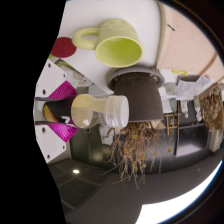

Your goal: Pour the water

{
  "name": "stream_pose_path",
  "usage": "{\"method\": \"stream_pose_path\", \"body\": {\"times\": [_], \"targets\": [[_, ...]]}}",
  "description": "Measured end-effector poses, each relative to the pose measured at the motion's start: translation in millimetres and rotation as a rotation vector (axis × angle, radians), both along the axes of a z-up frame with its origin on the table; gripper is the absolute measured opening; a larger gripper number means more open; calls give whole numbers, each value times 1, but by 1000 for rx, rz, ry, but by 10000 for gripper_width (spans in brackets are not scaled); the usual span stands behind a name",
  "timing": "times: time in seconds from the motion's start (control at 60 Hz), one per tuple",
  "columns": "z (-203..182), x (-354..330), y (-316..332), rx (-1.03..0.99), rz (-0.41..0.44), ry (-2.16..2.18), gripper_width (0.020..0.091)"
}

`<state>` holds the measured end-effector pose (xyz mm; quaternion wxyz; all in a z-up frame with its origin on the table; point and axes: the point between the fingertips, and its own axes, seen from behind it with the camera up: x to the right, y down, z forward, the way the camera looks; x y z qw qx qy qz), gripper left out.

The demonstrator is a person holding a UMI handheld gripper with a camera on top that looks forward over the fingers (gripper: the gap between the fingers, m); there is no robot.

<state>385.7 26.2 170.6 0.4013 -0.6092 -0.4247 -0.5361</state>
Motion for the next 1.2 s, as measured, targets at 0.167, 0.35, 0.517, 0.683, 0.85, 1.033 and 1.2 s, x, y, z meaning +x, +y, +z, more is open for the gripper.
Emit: {"method": "stream_pose_path", "body": {"times": [0.167, 0.35, 0.517, 0.683, 0.85, 1.033, 1.2], "targets": [[17, 11, -12, 87, -110, 663, 261], [-8, 11, -16, 66, -116, 1169, 261], [-56, 9, -15, 20, -130, 1422, 264], [-100, 20, -12, 1, -173, 1509, 264], [-125, 25, -16, -9, -182, 1523, 268], [-126, 24, -19, -14, -167, 1509, 399], [-127, 24, -36, -64, -217, 1504, 837]]}}
